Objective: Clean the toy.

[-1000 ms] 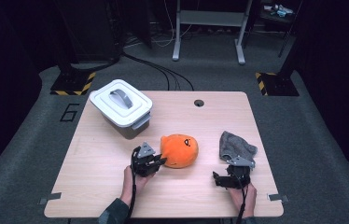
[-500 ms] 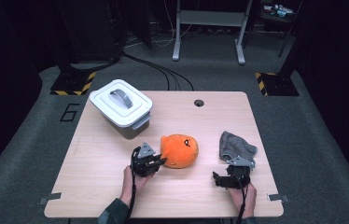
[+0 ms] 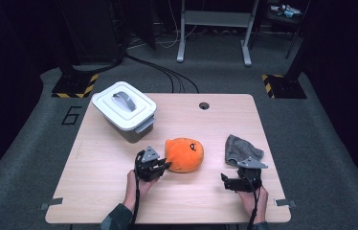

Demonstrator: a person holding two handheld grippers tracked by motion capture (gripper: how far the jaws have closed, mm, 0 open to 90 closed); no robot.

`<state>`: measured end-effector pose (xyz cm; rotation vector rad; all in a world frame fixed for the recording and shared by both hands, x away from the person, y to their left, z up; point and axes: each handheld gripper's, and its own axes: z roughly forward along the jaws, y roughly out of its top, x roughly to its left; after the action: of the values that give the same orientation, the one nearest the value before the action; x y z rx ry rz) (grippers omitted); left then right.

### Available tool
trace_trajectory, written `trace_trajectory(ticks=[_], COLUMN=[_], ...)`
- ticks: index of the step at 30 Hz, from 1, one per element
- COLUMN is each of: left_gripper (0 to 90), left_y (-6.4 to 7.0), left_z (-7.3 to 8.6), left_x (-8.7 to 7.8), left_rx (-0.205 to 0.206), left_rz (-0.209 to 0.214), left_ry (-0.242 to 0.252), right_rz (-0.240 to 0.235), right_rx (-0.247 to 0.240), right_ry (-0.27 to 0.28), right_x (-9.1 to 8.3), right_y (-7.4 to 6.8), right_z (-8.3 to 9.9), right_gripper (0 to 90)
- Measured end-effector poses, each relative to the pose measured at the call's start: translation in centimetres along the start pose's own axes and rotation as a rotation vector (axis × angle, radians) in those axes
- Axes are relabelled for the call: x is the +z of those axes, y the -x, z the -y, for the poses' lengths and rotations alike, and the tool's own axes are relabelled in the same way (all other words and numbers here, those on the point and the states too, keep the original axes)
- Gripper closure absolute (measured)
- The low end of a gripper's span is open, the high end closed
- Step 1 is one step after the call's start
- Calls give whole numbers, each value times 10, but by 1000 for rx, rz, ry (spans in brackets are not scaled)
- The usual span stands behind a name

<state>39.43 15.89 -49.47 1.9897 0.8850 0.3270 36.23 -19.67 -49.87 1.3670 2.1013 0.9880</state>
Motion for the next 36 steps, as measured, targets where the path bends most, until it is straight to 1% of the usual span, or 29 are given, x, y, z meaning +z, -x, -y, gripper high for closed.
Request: trace_trajectory(ticks=[2, 5, 6, 7, 8, 11, 13, 14, 17, 18, 19, 20, 21, 22, 23, 24, 25, 26, 28, 30, 33, 34, 35, 36], left_gripper=[759, 758, 758, 758, 758, 758, 758, 758, 758, 758, 758, 758, 758, 758, 758, 758, 758, 757, 757, 755, 752, 752, 752, 752], left_y=[0, -1, -1, -1, -1, -1, -1, -1, -2, -2, -2, -2, -3, -3, -3, -3, -3, -3, -3, -4, -4, -4, -4, -4], left_z=[0, 0, 0, 0, 0, 1, 1, 1, 1, 1, 1, 1, 1, 1, 1, 1, 1, 0, 0, 0, 0, 0, 0, 0], left_x=[0, -1, -1, 0, 0, -1, -1, -1, 0, 0, 0, 0, 0, 0, 0, 0, 0, 0, 0, 0, 0, 0, 0, 0], left_rx=[0, 2, 1, 2, 3, 2, 0, -1, -1, -3, -7, -5, -1, -2, 1, 8, 1, 0, 1, 9, 5, 5, -1, -2], left_rz=[3, 5, 6, 4, 2, 5, 7, 8, 10, 10, 10, 10, 10, 10, 10, 10, 12, 13, 15, 15, 17, 18, 21, 23], left_ry=[-2, -5, -5, -4, -2, -6, -6, -5, -5, -4, -4, -5, -4, -6, -6, -8, -7, -8, -10, -12, -12, -12, -12, -15], right_rz=[16, 43, 54, 66, 70, 95, 108, 112, 131, 136, 136, 133, 141, 144, 142, 145, 152, 149, 147, 152, 162, 168, 171, 171], right_rx=[-11, 8, 0, 8, 23, 48, 69, 73, 108, 126, 133, 133, 132, 149, 132, 130, 136, 135, 150, 147, 159, 162, 168, 166], right_ry=[13, 23, 23, 14, -1, -16, -26, -38, -79, -96, -113, -122, -137, -162, -174, -188, -210, -209, -202, -191, -163, -148, -145, -134], right_x=[-4, -6, -5, -3, 0, 9, 15, 18, 33, 38, 42, 48, 53, 56, 61, 64, 67, 69, 70, 69, 66, 65, 63, 62], right_y=[4, 12, 15, 18, 22, 35, 40, 44, 52, 54, 55, 56, 57, 56, 58, 57, 57, 58, 59, 59, 60, 60, 60, 61], right_z=[-7, -19, -22, -25, -28, -36, -41, -43, -47, -48, -48, -48, -48, -49, -48, -48, -47, -46, -43, -42, -39, -38, -38, -37], right_gripper=[41, 23, 10, 0, 0, 0, 0, 0, 0, 0, 0, 0, 17, 20, 26, 44, 60, 66, 98, 144, 269, 331, 397, 442])
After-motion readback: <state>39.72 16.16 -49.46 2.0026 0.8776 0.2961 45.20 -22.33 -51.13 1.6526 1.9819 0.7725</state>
